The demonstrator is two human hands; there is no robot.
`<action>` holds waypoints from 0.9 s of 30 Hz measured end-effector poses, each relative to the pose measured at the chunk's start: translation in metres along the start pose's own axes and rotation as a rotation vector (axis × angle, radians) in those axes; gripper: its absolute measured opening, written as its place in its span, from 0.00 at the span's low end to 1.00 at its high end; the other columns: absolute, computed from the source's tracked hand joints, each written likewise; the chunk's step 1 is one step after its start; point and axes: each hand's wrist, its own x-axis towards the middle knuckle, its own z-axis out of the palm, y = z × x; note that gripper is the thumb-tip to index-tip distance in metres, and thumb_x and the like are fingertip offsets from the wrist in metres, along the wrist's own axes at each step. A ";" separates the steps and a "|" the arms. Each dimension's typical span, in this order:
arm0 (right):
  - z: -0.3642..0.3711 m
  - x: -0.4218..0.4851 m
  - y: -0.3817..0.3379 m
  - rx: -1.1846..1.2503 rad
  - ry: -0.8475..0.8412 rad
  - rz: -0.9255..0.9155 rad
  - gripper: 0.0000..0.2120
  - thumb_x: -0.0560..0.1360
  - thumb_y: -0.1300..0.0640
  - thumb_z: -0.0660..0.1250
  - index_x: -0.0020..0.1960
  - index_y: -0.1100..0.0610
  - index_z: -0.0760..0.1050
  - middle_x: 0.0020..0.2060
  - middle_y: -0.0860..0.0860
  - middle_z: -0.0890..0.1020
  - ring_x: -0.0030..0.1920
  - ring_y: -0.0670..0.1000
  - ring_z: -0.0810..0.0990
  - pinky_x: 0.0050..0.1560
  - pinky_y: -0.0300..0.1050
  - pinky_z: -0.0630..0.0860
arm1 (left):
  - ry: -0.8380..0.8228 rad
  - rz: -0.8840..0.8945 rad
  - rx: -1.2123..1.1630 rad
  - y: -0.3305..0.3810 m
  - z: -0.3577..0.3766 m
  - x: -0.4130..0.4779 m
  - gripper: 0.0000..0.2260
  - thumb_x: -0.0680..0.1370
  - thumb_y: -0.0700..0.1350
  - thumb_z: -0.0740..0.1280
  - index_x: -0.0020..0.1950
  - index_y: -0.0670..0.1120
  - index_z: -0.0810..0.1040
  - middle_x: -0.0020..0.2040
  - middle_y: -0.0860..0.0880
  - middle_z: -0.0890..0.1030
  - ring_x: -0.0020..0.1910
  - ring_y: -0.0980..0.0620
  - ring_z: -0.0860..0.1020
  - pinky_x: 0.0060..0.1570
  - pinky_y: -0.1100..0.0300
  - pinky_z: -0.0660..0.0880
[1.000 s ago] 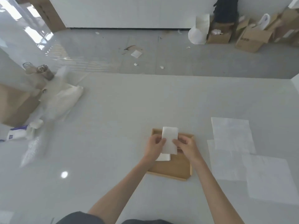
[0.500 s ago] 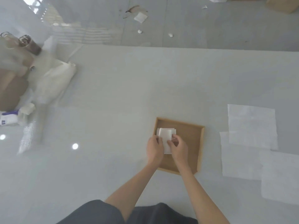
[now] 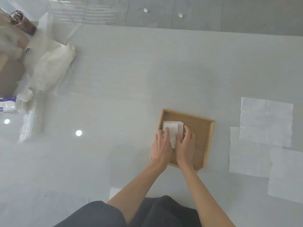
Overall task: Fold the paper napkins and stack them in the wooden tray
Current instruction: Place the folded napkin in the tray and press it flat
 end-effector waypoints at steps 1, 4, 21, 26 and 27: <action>-0.001 -0.001 0.000 -0.003 0.005 0.004 0.23 0.80 0.55 0.66 0.74 0.53 0.67 0.63 0.56 0.74 0.63 0.56 0.75 0.59 0.54 0.75 | 0.001 -0.006 0.003 0.002 -0.001 -0.001 0.20 0.79 0.36 0.61 0.71 0.46 0.64 0.59 0.45 0.70 0.53 0.44 0.73 0.38 0.55 0.70; -0.001 0.000 -0.001 -0.012 -0.006 0.040 0.23 0.77 0.57 0.69 0.70 0.56 0.70 0.63 0.56 0.76 0.63 0.57 0.74 0.61 0.55 0.74 | -0.020 -0.026 0.011 0.007 -0.003 -0.004 0.20 0.80 0.37 0.61 0.72 0.44 0.64 0.64 0.43 0.69 0.56 0.43 0.73 0.43 0.55 0.72; -0.035 0.007 0.034 0.093 0.041 0.201 0.14 0.77 0.58 0.71 0.61 0.60 0.73 0.54 0.57 0.80 0.50 0.57 0.81 0.51 0.55 0.78 | -0.206 0.140 -0.036 0.026 0.010 -0.006 0.19 0.80 0.33 0.57 0.69 0.45 0.68 0.70 0.44 0.67 0.64 0.42 0.70 0.45 0.54 0.73; -0.039 0.000 0.036 -0.094 0.040 0.049 0.26 0.78 0.56 0.70 0.74 0.51 0.66 0.60 0.54 0.77 0.58 0.55 0.78 0.51 0.52 0.77 | -0.171 0.181 0.012 0.018 0.003 -0.002 0.27 0.80 0.34 0.58 0.77 0.52 0.59 0.65 0.43 0.67 0.59 0.42 0.71 0.51 0.49 0.78; -0.039 -0.002 0.037 -0.124 0.024 -0.009 0.28 0.78 0.56 0.70 0.75 0.49 0.65 0.60 0.54 0.76 0.59 0.55 0.77 0.52 0.52 0.77 | -0.168 0.204 0.033 0.016 0.002 0.000 0.28 0.80 0.35 0.59 0.78 0.52 0.58 0.66 0.43 0.67 0.60 0.41 0.71 0.53 0.49 0.77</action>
